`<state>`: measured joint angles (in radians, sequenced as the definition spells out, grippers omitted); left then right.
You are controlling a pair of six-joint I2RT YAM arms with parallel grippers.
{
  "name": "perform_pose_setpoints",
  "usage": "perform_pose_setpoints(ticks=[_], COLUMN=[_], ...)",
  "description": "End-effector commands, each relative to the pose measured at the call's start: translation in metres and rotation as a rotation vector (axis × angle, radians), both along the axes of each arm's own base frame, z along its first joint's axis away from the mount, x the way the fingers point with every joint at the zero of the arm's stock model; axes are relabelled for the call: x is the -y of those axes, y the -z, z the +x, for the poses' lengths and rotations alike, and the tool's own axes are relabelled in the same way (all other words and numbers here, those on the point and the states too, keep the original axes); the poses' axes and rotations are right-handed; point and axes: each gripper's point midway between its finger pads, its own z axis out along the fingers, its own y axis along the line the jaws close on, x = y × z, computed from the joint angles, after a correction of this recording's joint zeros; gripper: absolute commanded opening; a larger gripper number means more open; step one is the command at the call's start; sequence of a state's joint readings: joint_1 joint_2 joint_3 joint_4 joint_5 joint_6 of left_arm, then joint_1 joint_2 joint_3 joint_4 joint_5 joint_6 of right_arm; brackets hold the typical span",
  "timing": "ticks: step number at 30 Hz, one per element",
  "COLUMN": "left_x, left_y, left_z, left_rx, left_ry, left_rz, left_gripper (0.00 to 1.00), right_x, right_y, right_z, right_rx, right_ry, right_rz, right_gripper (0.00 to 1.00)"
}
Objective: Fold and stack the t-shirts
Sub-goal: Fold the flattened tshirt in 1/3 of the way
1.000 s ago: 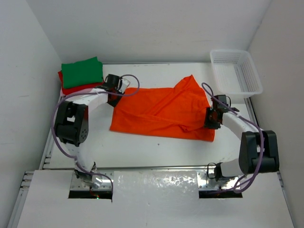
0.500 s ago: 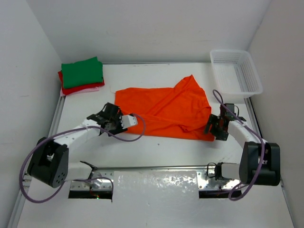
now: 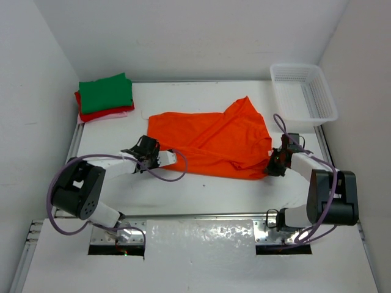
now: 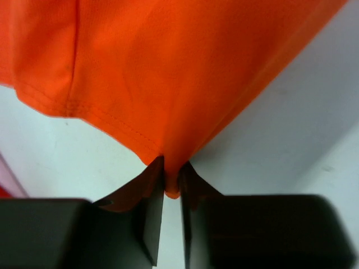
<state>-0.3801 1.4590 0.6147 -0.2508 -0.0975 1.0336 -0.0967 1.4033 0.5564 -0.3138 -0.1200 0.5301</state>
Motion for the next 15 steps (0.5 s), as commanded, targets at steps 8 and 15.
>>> perform_pose_setpoints(ticks=[8, 15], left_x=[-0.019, -0.023], left_y=[0.004, 0.004], left_z=[-0.071, -0.116], left_rx=[-0.157, -0.247], left_ry=[-0.097, -0.121], left_rz=[-0.018, -0.034], left_gripper=[0.00, 0.01], right_x=[0.006, -0.005], right_y=[-0.012, -0.004], right_z=[-0.037, -0.065], right_rx=[-0.026, -0.053], right_ry=[0.016, 0.015], right_rz=[-0.044, 0.005], right_gripper=[0.00, 0.00])
